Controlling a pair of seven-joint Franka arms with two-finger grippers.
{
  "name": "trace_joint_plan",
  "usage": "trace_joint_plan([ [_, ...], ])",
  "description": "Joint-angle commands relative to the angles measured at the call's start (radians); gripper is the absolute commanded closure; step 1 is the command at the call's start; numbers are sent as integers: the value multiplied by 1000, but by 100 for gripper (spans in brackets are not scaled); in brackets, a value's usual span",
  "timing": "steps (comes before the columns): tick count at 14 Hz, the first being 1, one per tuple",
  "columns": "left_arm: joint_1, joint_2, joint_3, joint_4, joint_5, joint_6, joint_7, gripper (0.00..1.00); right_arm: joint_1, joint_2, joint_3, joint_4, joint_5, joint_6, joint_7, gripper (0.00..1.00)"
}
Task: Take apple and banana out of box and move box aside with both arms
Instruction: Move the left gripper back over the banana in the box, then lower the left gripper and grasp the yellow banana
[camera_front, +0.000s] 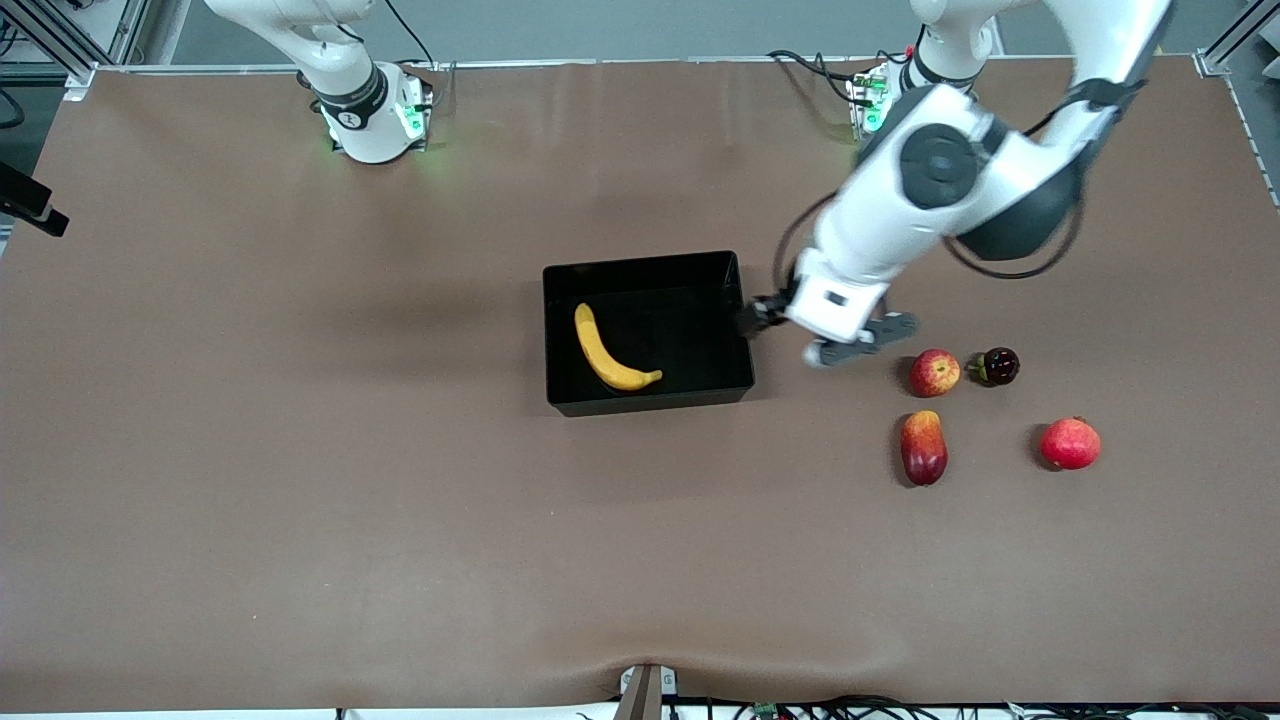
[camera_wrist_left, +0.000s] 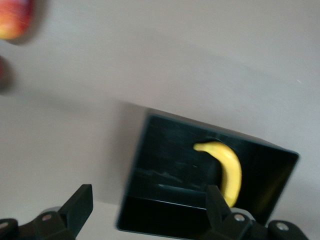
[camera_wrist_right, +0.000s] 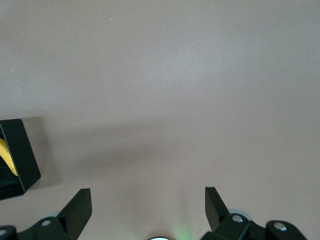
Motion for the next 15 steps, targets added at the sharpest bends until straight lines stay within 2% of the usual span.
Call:
trace_joint_plan([
  [1, -190, 197, 49, 198, 148, -18, -171, 0, -5, -4, 6, -1, -4, -4, 2, 0],
  [3, -401, 298, 177, 348, 194, -18, -290, 0, -5, -4, 6, -1, -4, -4, 0, 0],
  [4, -525, 331, 283, 407, 194, -6, -327, 0, -6, -4, 6, -1, -2, -4, 0, 0],
  [6, -747, 363, 499, 444, 185, 44, -399, 0, -6, -4, 6, -1, -1, -4, -1, 0],
  [7, -811, 387, 552, 444, 183, 90, -422, 0, -8, -4, 6, -1, -2, -4, -3, 0],
  [8, -847, 418, 577, 444, 182, 133, -445, 0, -8, -4, 6, -1, -2, -4, -3, 0],
  [10, -866, 469, 580, 438, 183, 176, -439, 0, -9, -4, 4, -1, -2, -4, -3, 0],
  [15, -889, 521, 580, 412, 193, 178, -432, 0, -8, -4, 4, -1, -2, -2, -4, 0],
])
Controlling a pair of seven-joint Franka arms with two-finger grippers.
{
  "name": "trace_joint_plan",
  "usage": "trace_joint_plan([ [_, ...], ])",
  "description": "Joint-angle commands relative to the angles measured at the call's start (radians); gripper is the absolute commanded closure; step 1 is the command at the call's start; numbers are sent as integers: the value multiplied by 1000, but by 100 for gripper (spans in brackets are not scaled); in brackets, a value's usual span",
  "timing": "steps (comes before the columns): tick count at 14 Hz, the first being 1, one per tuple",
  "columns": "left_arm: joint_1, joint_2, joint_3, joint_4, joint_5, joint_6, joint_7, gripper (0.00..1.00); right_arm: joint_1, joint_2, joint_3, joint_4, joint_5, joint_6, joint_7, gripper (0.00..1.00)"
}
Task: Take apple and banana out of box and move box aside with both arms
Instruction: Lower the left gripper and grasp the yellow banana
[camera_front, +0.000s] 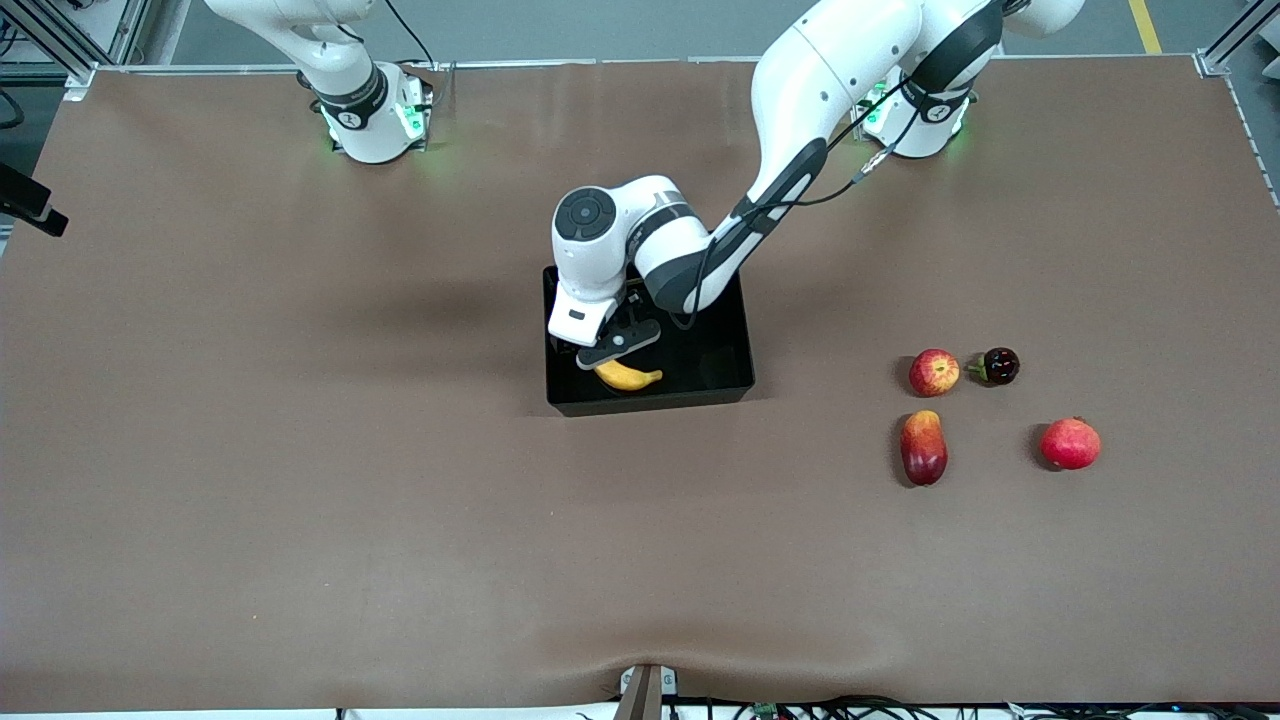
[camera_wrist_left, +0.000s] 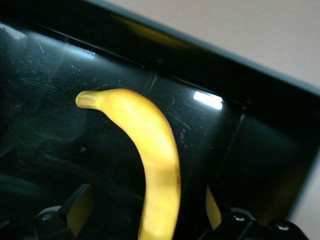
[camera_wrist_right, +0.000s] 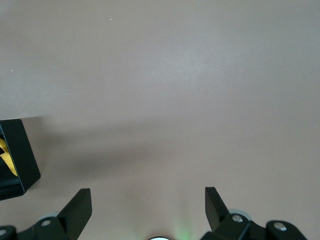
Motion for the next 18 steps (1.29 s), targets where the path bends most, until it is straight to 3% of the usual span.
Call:
trace_joint_plan([
  [1, -6, 38, 1, 24, 28, 9, 8, 0, -9, -4, 5, -1, -2, -2, -6, 0],
  [13, -22, 123, 2, 24, 36, 79, 11, 0, -12, -3, 5, -1, -4, -1, -6, 0],
  [14, -24, 123, 2, 24, 36, 92, 12, 20, -14, -3, 5, -1, -2, -1, -6, 0],
  [16, -22, 118, 5, 24, 33, 93, 8, 77, -14, -3, 5, -1, -2, -1, -1, 0],
  [17, -21, 114, 5, 24, 33, 93, 8, 96, -12, -3, 5, -1, -1, -1, 0, 0],
  [18, -21, 106, 5, 24, 36, 92, 6, 100, -11, -3, 5, -1, -1, -1, 2, 0],
])
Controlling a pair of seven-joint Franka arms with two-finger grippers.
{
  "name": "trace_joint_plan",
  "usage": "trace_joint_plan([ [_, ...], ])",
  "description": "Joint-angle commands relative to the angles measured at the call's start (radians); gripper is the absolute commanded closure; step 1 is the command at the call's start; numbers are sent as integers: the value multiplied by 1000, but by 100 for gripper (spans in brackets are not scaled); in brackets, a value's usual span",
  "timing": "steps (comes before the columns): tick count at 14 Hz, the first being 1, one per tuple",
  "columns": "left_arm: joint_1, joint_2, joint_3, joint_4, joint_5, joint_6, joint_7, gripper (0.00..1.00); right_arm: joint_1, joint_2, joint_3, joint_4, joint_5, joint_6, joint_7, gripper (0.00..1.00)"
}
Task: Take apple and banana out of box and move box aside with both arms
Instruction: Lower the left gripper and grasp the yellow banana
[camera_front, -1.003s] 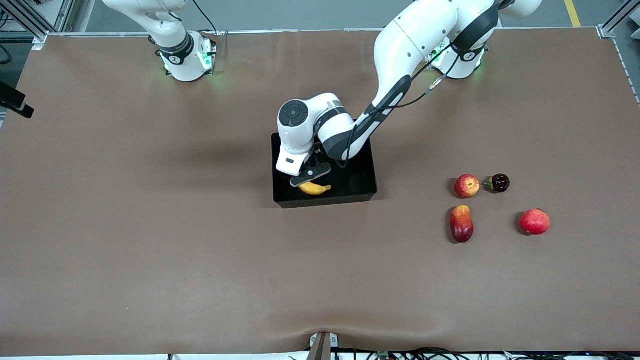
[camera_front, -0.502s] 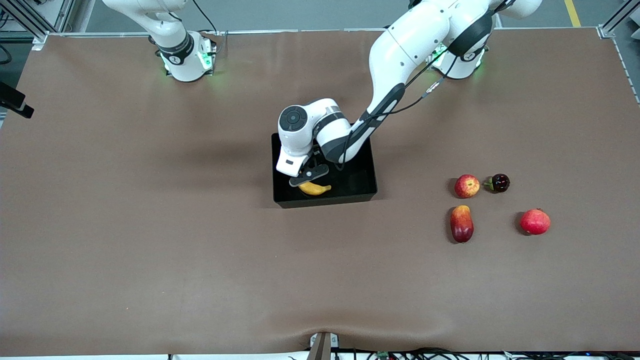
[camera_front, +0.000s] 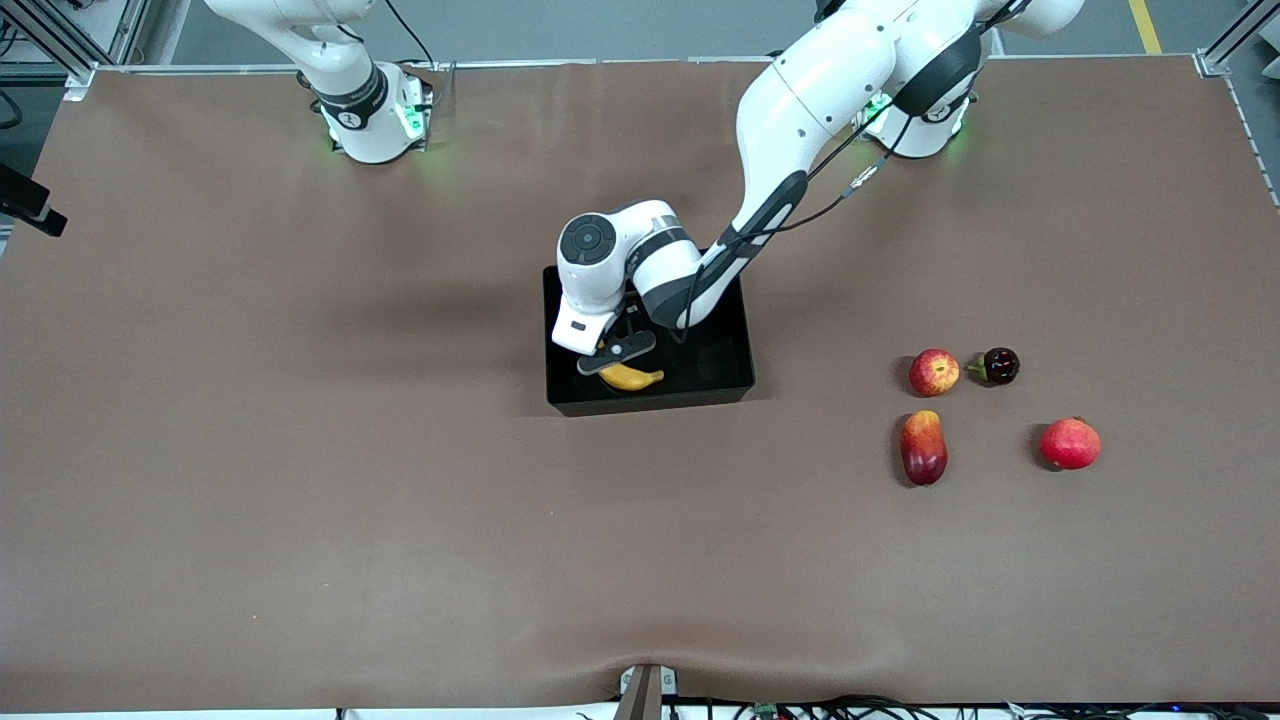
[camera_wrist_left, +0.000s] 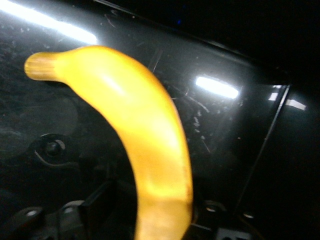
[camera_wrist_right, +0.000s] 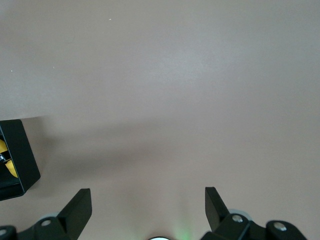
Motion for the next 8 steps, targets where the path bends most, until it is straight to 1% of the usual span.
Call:
trace_joint_plan([
  [1, -6, 1, 4, 16, 38, 8, -16, 100, -11, -2, 7, -1, -1, -1, 0, 0],
  [4, -1, -43, 7, 10, 39, -18, -15, 100, -13, 2, 7, -1, -1, -1, -3, 0],
  [6, -1, -94, 6, 13, 39, -76, -15, 100, -13, 2, 7, -1, -1, -1, -1, 0],
  [8, 4, -151, -3, 12, 32, -172, -19, 100, -13, 2, 7, -1, 1, -1, 2, 0],
])
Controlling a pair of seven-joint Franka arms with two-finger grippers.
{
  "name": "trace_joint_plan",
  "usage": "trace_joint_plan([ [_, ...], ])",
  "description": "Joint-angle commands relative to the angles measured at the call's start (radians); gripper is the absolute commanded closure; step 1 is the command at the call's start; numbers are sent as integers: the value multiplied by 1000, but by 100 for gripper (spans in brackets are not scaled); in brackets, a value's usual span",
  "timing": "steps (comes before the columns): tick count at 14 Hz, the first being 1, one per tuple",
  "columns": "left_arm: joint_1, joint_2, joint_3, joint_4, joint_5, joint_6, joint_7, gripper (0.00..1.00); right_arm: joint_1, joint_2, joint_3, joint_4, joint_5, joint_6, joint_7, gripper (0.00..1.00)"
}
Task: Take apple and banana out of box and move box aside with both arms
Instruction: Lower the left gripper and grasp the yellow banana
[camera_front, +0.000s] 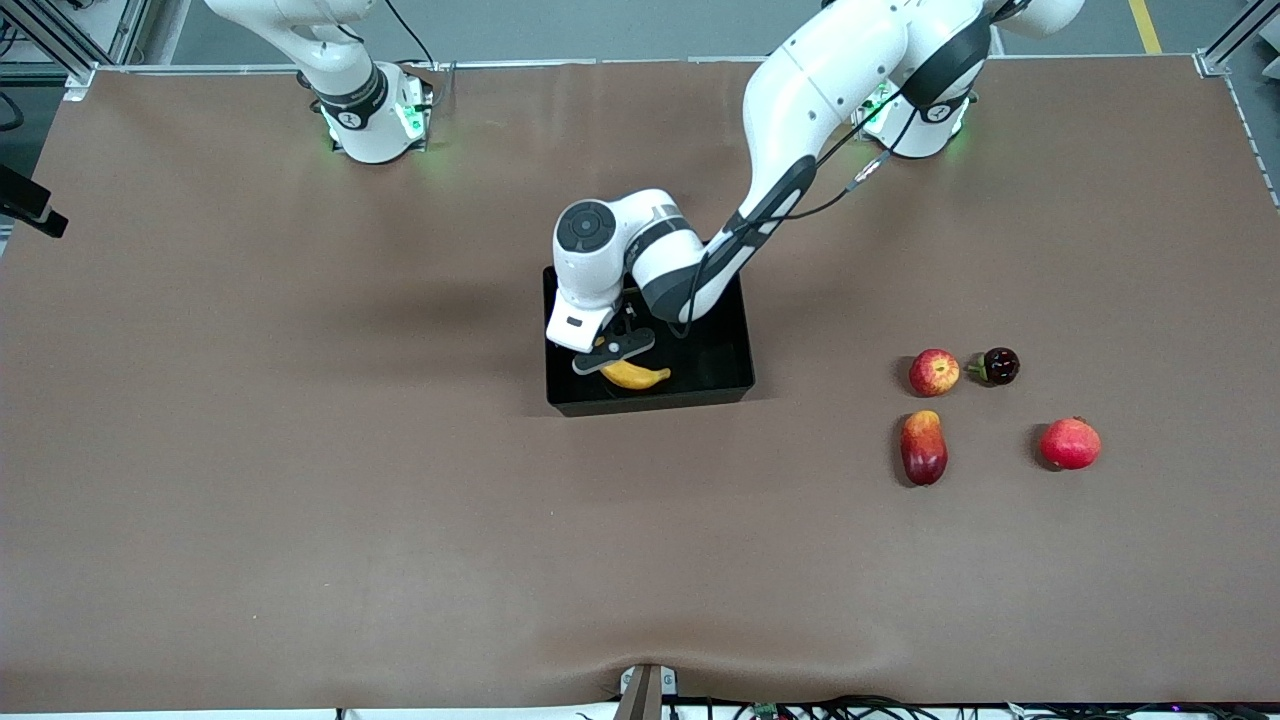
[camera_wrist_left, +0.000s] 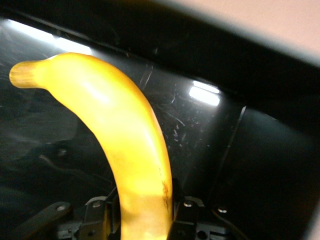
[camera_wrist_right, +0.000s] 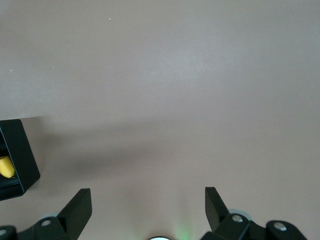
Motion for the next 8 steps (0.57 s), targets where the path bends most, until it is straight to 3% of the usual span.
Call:
trace_joint_plan([
  [1, 4, -110, -6, -5, 22, -130, -18, 100, -13, 1, 7, 0, 1, -1, 3, 0],
  [3, 14, -173, -6, -4, 0, -170, -22, 100, -13, 1, 7, 0, 1, -1, 3, 0],
  [8, 174, -314, -6, -8, -57, -259, -8, 100, -2, 57, 8, 0, -14, 7, -6, 0],
])
